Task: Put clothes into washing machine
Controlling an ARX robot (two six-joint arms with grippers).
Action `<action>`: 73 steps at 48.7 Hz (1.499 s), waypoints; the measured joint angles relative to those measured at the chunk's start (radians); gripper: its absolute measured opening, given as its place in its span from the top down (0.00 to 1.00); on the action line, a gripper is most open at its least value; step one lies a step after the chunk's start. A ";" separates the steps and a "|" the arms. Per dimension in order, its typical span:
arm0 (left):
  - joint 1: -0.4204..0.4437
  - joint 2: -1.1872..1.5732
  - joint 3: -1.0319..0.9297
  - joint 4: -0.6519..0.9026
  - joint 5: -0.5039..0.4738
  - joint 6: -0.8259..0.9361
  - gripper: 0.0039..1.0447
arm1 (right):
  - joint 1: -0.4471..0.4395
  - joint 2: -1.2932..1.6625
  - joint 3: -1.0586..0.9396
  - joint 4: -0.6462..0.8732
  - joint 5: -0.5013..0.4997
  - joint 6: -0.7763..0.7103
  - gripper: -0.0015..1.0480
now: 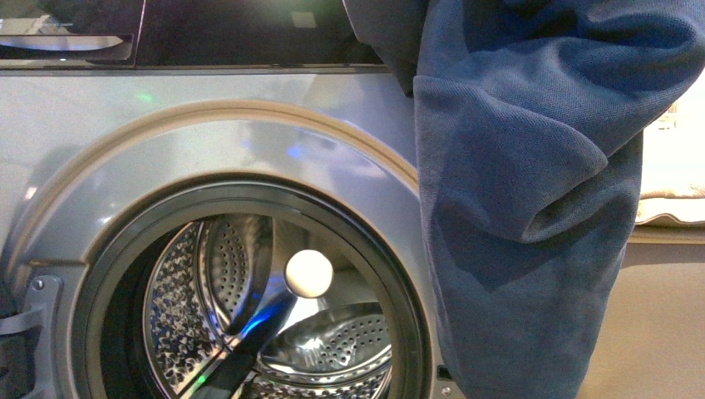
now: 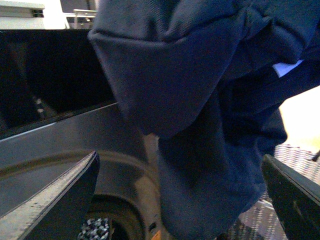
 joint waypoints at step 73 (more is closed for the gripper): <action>-0.640 0.205 0.089 0.144 -0.727 0.116 0.06 | 0.000 -0.001 0.000 0.000 0.000 0.000 0.89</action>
